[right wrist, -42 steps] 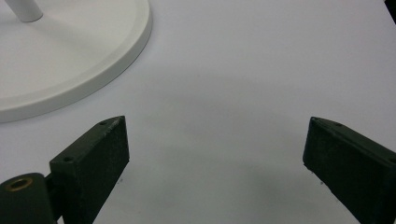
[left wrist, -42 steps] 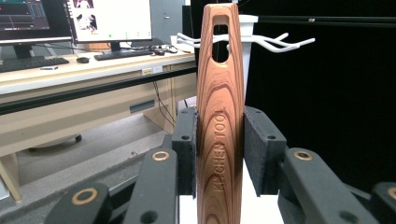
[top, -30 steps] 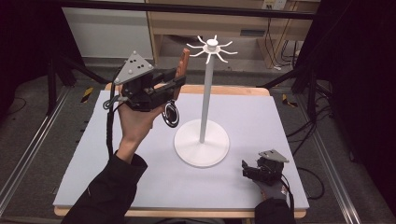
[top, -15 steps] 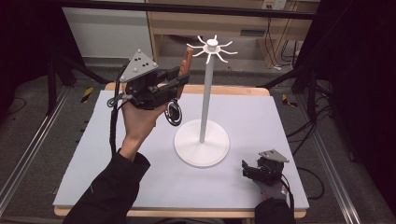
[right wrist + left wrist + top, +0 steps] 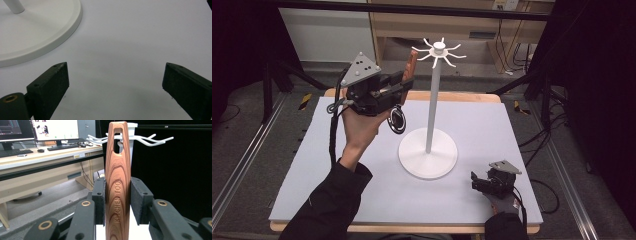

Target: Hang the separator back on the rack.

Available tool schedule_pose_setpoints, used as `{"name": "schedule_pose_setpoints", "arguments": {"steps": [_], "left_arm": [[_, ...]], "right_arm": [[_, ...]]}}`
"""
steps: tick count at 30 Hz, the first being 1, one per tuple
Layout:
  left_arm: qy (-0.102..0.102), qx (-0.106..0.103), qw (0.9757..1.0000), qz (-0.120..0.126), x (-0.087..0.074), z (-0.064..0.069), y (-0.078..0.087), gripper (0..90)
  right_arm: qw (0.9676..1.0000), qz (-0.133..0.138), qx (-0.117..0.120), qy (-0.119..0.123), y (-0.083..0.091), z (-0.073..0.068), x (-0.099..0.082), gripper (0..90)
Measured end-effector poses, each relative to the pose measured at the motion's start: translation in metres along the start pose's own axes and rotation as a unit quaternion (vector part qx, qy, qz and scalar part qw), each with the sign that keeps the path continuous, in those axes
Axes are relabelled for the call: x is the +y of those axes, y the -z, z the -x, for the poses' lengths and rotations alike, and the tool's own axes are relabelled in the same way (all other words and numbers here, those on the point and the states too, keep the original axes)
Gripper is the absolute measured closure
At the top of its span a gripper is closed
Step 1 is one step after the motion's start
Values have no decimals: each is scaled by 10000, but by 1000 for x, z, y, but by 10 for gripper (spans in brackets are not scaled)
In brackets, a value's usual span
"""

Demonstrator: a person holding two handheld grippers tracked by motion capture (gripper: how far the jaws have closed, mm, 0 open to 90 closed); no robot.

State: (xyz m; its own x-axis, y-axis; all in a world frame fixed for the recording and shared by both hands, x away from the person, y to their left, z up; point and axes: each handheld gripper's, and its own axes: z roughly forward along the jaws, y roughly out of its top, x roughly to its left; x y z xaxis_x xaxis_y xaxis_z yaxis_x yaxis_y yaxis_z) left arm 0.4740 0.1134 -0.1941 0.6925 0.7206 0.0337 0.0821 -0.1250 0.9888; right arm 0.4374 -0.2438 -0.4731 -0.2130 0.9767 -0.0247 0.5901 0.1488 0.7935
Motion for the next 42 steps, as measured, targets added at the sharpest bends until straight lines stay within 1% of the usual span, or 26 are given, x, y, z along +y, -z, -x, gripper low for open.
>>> {"name": "schedule_pose_setpoints", "arguments": {"steps": [5, 10, 20, 24, 26, 34, 35, 36, 37, 38, 42], "left_arm": [[9, -7, 10000, -22, -1, 1, -3, 669], [23, -35, 10000, -67, -3, 3, -9, 668], [31, -66, 9999, -71, -5, 4, -16, 669], [29, -70, 10000, -54, -6, 4, -18, 668], [51, -114, 9999, -44, -7, 4, -19, 667], [57, -99, 9999, -69, -10, 4, -21, 661], [37, -119, 9999, -33, -10, 4, -21, 657], [69, -178, 9998, -5, -11, 3, -20, 631], [69, -178, 9998, -5, -11, 3, -20, 624], [36, -140, 9999, -5, -12, 3, -18, 604], [20, -93, 10000, -6, -15, 2, -13, 534]], "right_arm": [[10000, 3, -7, 1, 0, 0, 0, 75], [10000, 6, -7, -8, 0, 0, 0, 75], [10000, 11, -1, -17, 0, 1, 0, 75], [10000, 14, -1, -22, 0, 1, 0, 75], [10000, 13, -4, -21, 0, 1, 0, 75], [10000, 10, -1, -18, 0, 1, 0, 75], [10000, 10, -2, -19, 0, 1, 0, 75], [10000, 11, -2, -21, 0, 1, 0, 75], [10000, 11, -2, -21, 0, 1, 0, 75], [10000, 9, -1, -20, 0, 0, 0, 75], [10000, -3, 7, -13, 0, 0, 0, 75]]}}
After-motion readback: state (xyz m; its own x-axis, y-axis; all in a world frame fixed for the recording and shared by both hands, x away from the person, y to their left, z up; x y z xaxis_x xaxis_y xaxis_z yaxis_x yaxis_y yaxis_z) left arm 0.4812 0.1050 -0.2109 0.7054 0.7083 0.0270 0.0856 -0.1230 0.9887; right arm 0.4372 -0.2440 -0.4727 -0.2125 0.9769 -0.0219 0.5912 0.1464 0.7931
